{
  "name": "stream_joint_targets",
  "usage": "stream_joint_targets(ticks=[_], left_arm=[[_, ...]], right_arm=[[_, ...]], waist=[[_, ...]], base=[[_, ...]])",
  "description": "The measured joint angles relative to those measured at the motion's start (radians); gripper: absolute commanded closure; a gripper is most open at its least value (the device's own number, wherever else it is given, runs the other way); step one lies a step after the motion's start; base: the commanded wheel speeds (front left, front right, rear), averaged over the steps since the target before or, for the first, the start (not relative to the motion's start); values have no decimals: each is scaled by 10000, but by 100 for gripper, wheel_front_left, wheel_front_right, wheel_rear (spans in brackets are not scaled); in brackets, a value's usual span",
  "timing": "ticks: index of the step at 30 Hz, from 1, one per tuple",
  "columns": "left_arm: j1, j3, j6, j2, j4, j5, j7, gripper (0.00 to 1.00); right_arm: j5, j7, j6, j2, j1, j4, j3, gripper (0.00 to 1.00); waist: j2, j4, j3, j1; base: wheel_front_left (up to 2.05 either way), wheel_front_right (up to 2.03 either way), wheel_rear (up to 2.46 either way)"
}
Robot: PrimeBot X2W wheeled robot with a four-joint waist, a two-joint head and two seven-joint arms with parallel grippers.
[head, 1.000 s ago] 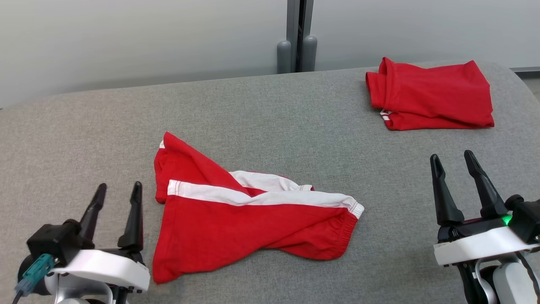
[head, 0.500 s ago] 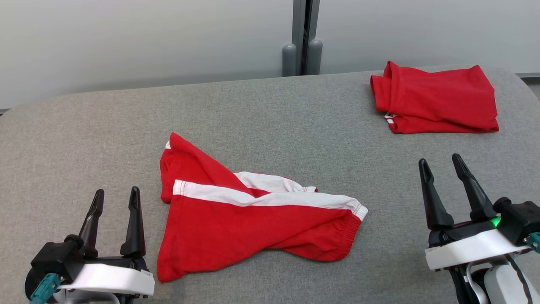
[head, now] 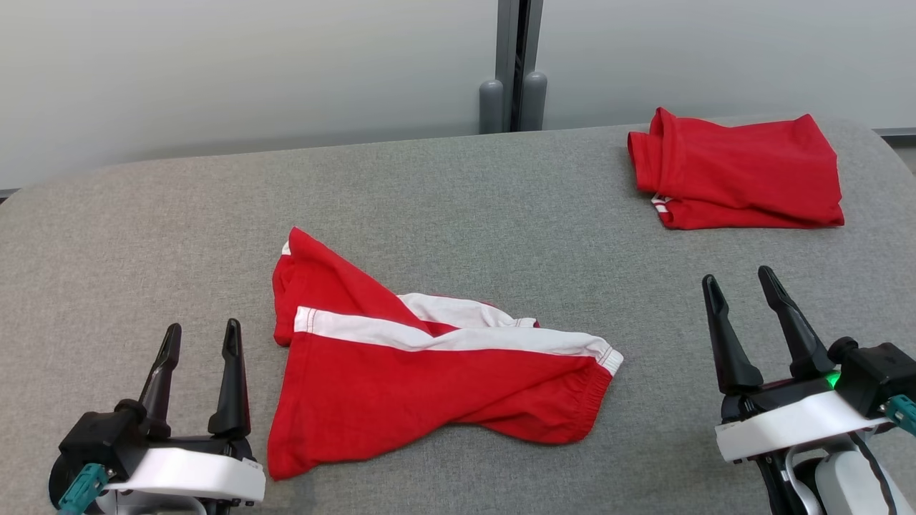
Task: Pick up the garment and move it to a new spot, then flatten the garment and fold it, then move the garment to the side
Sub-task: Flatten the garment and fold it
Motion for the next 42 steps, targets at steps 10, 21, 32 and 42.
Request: stream_joint_targets(ticks=[10,21,32,42], left_arm=[[-113,127,-146,-61,117,138,-25,0],[-140,372,-224,-140,86,278,-27,0],[-916,-159,-591,-73,481,516,330,0],[-2028,-972,-1095,380,1390,456,3095,0]], right_arm=[[25,0,0,17,1,36,6,0],[21,0,0,73,102,-17,2,0],[635,688,-2,-19,129,1210,886,0],[2111,1910,0,-123,-565,1733,2353,0]], waist=[[0,7,-18,0],[0,-84,50,0],[0,-130,435,0],[0,-242,1149,0]], base=[[0,0,0],[0,0,0],[0,0,0],[0,0,0]])
